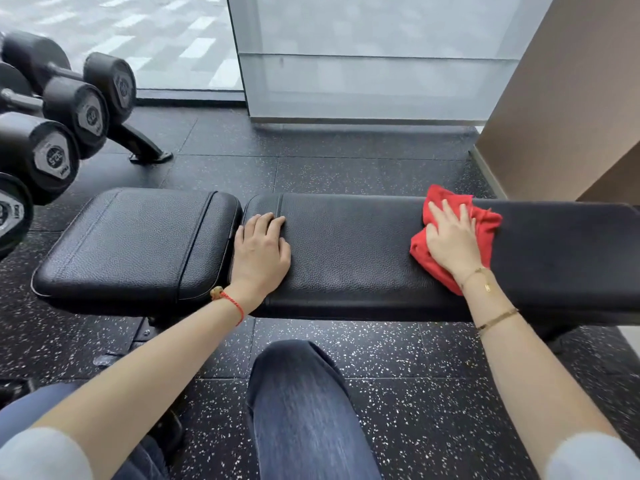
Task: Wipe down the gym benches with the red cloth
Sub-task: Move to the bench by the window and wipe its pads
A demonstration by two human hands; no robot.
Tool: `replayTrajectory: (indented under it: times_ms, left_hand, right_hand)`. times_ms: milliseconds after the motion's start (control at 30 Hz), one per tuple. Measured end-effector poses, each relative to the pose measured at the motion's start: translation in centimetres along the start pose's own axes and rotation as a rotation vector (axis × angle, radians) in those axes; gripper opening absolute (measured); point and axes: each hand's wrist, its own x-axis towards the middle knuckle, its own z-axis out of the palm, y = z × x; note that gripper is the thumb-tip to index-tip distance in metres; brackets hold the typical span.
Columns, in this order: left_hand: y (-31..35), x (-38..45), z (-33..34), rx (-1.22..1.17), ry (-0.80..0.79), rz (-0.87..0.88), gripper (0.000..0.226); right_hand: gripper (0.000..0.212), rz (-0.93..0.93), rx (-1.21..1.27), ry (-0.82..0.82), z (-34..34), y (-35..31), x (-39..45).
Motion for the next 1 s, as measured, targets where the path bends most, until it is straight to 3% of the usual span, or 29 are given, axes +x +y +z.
replayTrajectory:
  times_ms: [200,367,500,767,867,1000]
  left_hand:
    - [0.1,0.1,0.0,-0.021,-0.009,-0.003,0.044]
    - [0.0,0.0,-0.1,-0.042,-0.019,-0.006,0.045]
    - [0.2,-0.2,0.1,-0.024,-0.026,-0.018,0.047]
    - [0.5,-0.3,0.0,-0.027,-0.015,-0.02,0.047]
    - [0.3,-0.3,-0.1,-0.034,-0.021,-0.016,0.048]
    - [0.2,-0.3,0.0,-0.045,-0.026,-0.014,0.048]
  right_hand:
    - [0.052,-0.167,0.036,-0.009,0.5,2.2,-4.5]
    - [0.05,-0.053,0.026,0.004,-0.4,3.6,-2.0]
    - [0.052,0.011,-0.013,-0.024,-0.2,0.5,1.3]
    - [0.054,-0.487,0.058,-0.148,4.1,-11.4,-4.3]
    - [0.054,-0.562,0.11,-0.171,3.7,-9.4,-6.2]
    - [0.051,-0.415,0.112,-0.121,2.3,-4.8,-4.1]
